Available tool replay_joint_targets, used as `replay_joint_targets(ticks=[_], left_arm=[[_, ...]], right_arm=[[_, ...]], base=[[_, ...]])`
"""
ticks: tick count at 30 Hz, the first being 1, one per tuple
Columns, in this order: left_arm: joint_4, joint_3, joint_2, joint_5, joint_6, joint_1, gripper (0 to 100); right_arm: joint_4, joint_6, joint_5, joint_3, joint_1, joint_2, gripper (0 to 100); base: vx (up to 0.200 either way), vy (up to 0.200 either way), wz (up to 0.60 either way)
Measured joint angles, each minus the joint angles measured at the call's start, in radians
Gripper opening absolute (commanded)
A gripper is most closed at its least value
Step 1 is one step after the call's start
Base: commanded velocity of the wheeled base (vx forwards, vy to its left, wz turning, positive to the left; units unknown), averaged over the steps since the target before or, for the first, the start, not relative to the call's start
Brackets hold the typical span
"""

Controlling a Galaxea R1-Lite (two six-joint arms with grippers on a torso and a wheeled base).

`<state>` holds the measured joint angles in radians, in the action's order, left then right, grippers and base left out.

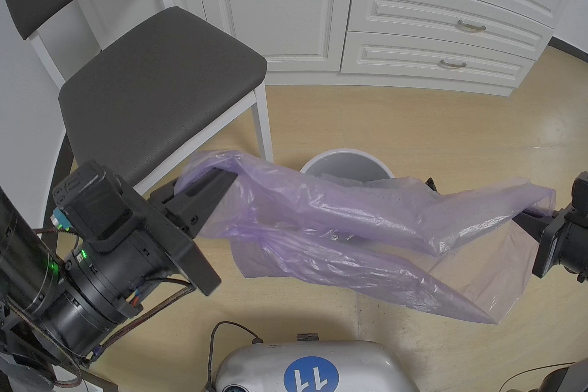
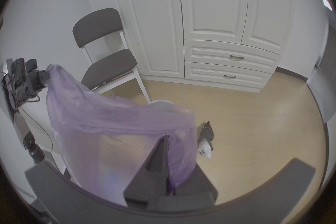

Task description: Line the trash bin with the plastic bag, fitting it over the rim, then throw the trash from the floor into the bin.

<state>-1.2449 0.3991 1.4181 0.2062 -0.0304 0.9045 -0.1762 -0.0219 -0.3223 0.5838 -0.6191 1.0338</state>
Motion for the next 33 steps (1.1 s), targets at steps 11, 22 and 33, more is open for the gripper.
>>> replay_joint_targets(ticks=[11,22,33], left_arm=[[-0.010,0.009,0.040,0.053,-0.034,-0.020,0],[-0.015,0.018,0.089,0.101,-0.068,-0.025,0],[-0.017,0.054,0.129,0.216,-0.098,-0.026,0]], right_arm=[[0.111,0.020,0.001,0.010,0.006,-0.056,0],[0.107,-0.008,0.001,0.004,0.006,-0.069,0],[0.101,-0.057,-0.001,0.019,0.004,-0.066,0]], base=[[0.000,0.000,0.00],[0.000,0.000,0.00],[0.000,0.000,0.00]])
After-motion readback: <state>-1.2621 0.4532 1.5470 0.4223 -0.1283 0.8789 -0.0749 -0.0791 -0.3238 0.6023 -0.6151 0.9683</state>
